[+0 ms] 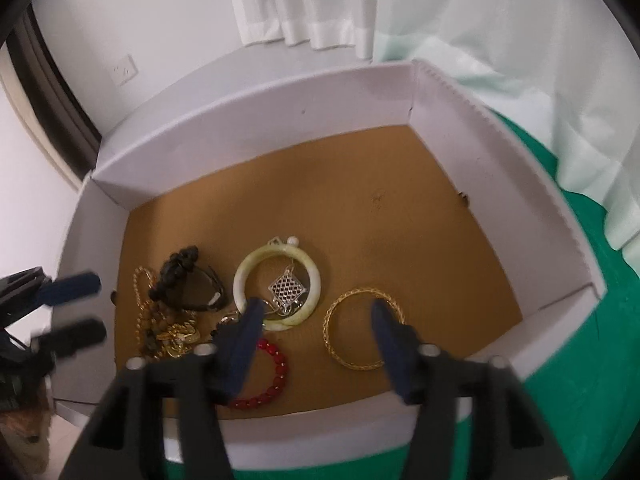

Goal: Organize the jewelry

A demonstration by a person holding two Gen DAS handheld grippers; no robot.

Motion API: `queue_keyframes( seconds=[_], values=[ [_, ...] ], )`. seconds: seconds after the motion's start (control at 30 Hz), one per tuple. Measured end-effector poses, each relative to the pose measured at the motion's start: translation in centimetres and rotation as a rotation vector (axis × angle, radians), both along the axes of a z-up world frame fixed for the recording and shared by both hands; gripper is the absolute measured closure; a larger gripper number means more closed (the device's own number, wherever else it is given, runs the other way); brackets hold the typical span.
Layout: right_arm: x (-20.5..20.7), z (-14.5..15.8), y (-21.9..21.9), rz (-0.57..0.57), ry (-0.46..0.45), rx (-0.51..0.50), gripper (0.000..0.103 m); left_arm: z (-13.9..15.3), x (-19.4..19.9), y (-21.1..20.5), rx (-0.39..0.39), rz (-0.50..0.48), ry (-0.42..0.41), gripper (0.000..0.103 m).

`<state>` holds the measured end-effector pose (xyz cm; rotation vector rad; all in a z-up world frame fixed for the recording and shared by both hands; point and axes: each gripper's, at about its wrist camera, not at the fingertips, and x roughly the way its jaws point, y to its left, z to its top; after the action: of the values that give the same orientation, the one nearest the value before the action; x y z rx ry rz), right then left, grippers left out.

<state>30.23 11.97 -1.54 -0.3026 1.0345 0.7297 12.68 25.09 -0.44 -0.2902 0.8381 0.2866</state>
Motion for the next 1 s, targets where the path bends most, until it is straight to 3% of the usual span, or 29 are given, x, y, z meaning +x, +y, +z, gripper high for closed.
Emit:
queue_keyframes(
  seconds=[0.1, 0.2, 0.47, 0.67, 1.0],
  values=[
    [-0.9, 1.7, -0.7, -0.035, -0.048, 0.012, 0.036, 1.0, -0.5, -1.0, 0.119, 0.066, -0.013, 0.001],
    [-2.2, 3.0, -1.0, -0.054, -0.086, 0.025, 0.027, 1.9, -1.1, -1.7, 0.194, 0.139, -0.048, 0.001],
    [-5.1, 4.1, -1.2, -0.049, -0.121, 0.057, 0.022, 2.3, -2.7, -1.1, 0.193, 0.297, -0.017, 0.001],
    [-6.2, 4.2, -0.9, -0.049, -0.157, 0.039, 0.022, 2.3, -3.4, -1.0, 0.204, 0.324, 0.016, 0.001],
    [-8.0, 4.2, 0.5, -0.032, -0.174, -0.005, 0.021, 2.0, -3.5, 0.2, 0.158, 0.366, 0.072, 0.001]
  ],
)
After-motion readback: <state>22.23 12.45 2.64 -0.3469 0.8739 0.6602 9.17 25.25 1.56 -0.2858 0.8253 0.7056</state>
